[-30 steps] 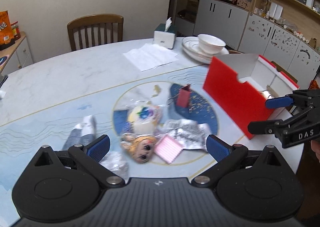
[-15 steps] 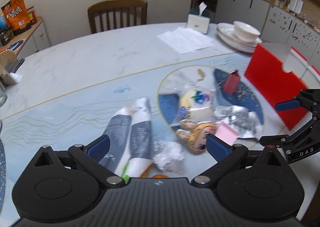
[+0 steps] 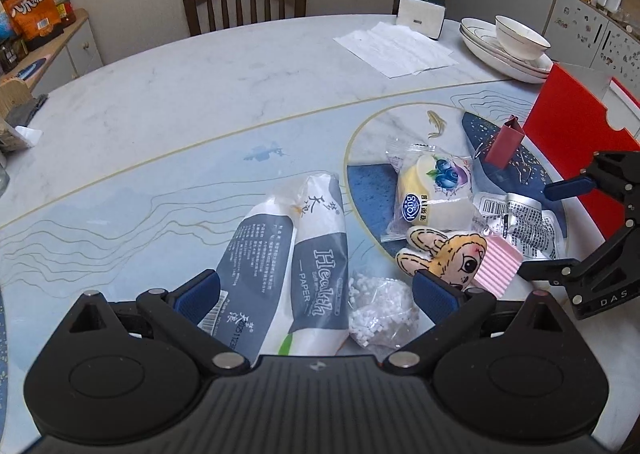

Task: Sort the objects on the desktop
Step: 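Withdraw both tools from the box back over the table, then grasp the tissue pack with the left tool while the right tool grasps the silver blister pack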

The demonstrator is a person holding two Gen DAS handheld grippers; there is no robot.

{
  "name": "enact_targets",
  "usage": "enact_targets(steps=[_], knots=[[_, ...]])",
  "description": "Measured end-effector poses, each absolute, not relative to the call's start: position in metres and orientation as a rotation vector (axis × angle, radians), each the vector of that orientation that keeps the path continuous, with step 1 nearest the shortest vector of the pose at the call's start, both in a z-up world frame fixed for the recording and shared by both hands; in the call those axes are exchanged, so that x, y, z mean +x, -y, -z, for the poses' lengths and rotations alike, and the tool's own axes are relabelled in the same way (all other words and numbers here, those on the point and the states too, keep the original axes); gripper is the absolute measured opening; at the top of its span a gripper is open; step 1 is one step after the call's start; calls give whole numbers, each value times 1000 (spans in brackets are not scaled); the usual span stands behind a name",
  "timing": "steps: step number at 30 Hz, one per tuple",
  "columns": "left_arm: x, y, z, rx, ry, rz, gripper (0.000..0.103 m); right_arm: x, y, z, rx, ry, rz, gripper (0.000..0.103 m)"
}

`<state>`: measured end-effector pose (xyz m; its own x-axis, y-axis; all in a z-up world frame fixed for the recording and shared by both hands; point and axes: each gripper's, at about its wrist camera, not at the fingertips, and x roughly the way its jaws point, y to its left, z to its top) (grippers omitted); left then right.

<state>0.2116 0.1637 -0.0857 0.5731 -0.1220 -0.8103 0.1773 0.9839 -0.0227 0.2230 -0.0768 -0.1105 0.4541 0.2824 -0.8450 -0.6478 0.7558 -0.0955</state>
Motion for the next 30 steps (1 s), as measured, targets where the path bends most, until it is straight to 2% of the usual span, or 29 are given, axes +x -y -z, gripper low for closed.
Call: enact_targets(steps=[4, 9, 12, 14, 18, 22, 26, 30], knots=[[218, -170, 85, 52, -946, 159, 102, 227, 74, 111, -423, -942, -632, 85], [226, -181, 85, 12, -953, 156, 95, 226, 72, 112, -385, -959, -661, 80], [229, -186, 85, -28, -958, 161, 83, 226, 73, 112, -356, -971, -662, 76], [230, -189, 84, -58, -961, 166, 68, 224, 74, 112, -349, -970, -657, 73], [234, -191, 81, -79, -961, 174, 53, 218, 74, 110, -346, -969, -651, 66], [234, -192, 79, -97, -959, 171, 33, 210, 74, 109, -341, -970, -635, 63], [231, -191, 75, -85, -942, 167, 19, 203, 75, 107, -338, -981, -614, 61], [227, -191, 72, -87, -931, 163, 15, 193, 79, 106, -332, -984, -601, 60]])
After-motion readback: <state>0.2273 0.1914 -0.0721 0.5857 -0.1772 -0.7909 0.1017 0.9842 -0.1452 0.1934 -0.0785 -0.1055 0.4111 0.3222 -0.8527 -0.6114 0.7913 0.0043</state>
